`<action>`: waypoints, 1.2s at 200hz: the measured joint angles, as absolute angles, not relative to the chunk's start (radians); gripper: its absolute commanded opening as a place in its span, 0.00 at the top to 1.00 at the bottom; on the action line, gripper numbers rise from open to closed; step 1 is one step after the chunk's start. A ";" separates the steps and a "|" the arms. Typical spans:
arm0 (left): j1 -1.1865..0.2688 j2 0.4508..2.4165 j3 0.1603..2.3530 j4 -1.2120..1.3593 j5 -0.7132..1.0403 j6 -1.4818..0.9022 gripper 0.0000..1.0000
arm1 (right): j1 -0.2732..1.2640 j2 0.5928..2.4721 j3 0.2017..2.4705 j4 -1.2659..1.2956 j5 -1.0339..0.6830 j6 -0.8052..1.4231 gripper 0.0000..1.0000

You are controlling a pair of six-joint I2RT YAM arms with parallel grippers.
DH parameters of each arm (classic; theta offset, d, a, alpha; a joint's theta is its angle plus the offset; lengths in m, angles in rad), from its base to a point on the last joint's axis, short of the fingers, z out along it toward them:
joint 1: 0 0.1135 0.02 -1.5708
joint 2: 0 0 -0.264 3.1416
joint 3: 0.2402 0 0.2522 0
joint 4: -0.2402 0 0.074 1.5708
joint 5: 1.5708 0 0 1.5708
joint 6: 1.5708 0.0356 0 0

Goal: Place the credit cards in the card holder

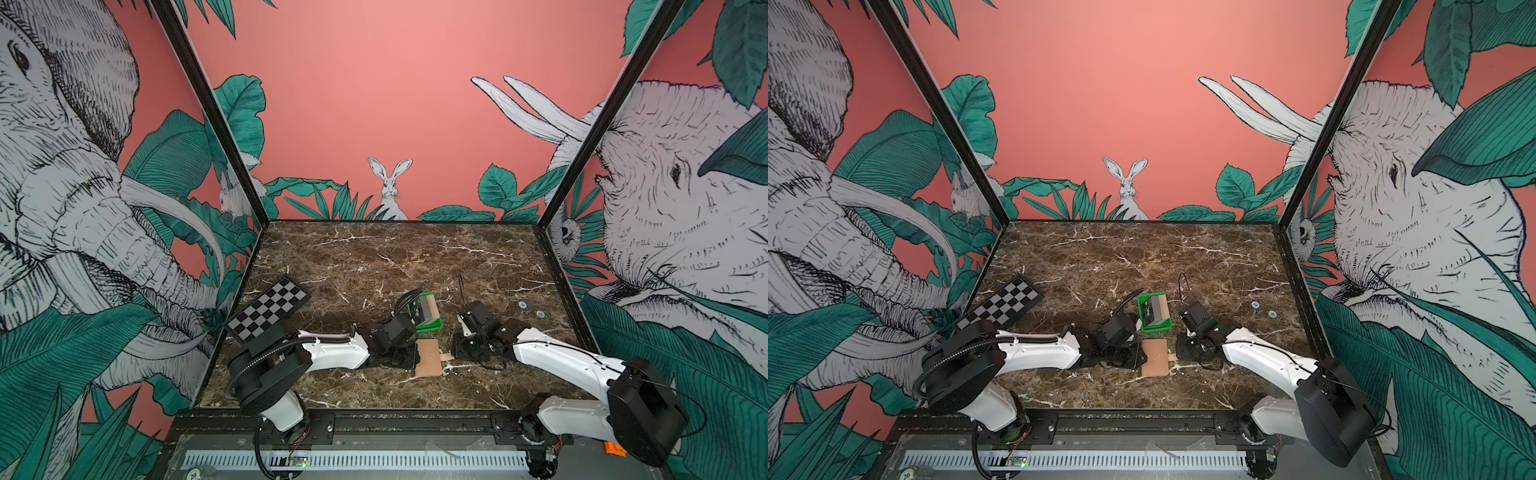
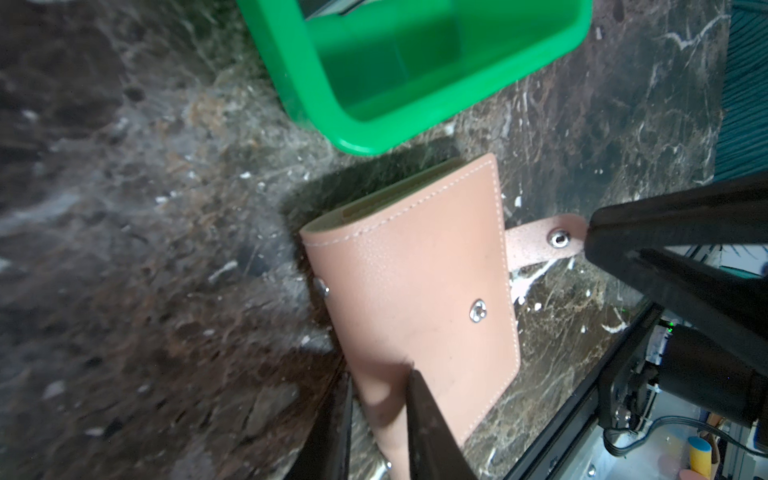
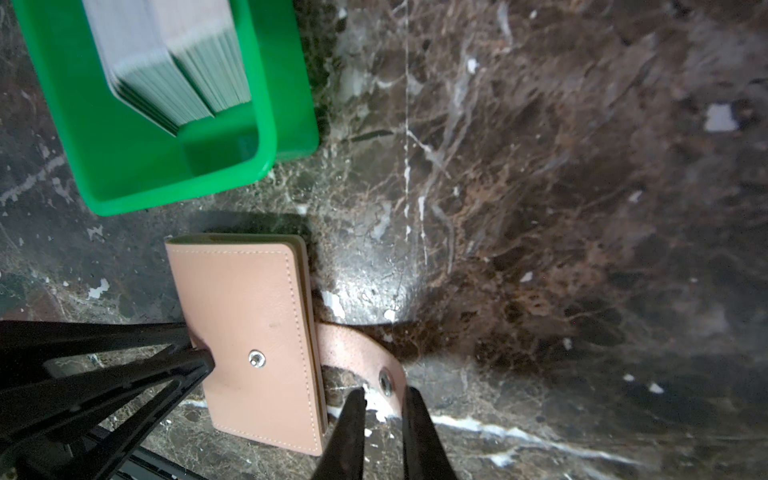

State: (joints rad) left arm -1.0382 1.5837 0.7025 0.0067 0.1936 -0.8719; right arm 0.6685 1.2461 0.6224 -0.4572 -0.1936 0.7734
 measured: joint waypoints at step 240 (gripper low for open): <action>-1.038 1.584 0.699 0.014 0.198 -0.879 0.76 | 0.628 1.227 0.541 -0.371 -0.247 0.820 0.88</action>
State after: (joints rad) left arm -1.0382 1.5837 0.6987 0.0143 0.1978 -0.8791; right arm 0.6281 1.2266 0.5411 -0.3710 -0.2470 0.8196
